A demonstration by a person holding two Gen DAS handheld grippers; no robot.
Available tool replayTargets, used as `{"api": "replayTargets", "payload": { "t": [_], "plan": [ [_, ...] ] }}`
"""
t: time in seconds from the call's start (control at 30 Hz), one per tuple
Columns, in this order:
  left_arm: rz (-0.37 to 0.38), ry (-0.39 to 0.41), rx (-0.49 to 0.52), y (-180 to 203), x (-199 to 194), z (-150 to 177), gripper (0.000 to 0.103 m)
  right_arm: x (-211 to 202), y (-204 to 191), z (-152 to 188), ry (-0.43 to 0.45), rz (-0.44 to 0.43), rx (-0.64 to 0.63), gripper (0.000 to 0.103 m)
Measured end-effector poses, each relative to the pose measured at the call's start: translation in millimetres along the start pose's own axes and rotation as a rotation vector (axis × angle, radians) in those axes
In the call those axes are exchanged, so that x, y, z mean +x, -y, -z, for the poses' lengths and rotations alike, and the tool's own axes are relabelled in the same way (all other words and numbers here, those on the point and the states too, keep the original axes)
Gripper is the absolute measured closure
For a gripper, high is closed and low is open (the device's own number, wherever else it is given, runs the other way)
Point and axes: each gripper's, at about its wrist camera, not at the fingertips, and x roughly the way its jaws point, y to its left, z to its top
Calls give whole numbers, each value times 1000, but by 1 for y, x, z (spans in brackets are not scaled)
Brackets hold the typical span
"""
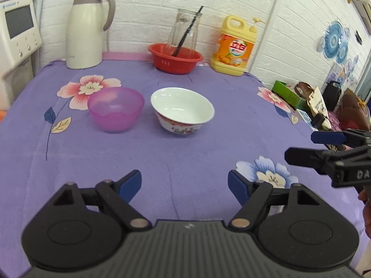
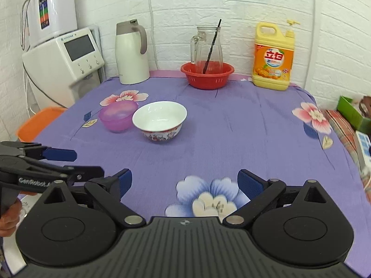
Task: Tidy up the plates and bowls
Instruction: 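Lower the steel bowl onto the plate stack and open the right tool, then move the left tool to the white floral-rim bowl and grasp its rim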
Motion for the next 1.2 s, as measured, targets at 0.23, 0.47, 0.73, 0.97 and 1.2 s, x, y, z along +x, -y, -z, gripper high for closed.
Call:
{"api": "replayTargets", "payload": {
  "t": [0.23, 0.47, 0.73, 0.97, 1.2],
  "plan": [
    [-7, -5, -148, -44, 15, -20, 27, 85, 21, -61, -112, 2, 46, 0],
    [-42, -24, -174, -69, 18, -15, 27, 193, 19, -84, -295, 98, -11, 0],
    [-21, -27, -183, -73, 26, -17, 27, 207, 17, -87, -380, 147, -99, 0],
    [110, -35, -371, -60, 54, -46, 27, 201, 7, -89, -358, 122, -104, 0],
    [95, -46, -677, -70, 87, -49, 30, 195, 10, -94, -283, 59, -75, 0]
  ]
}}
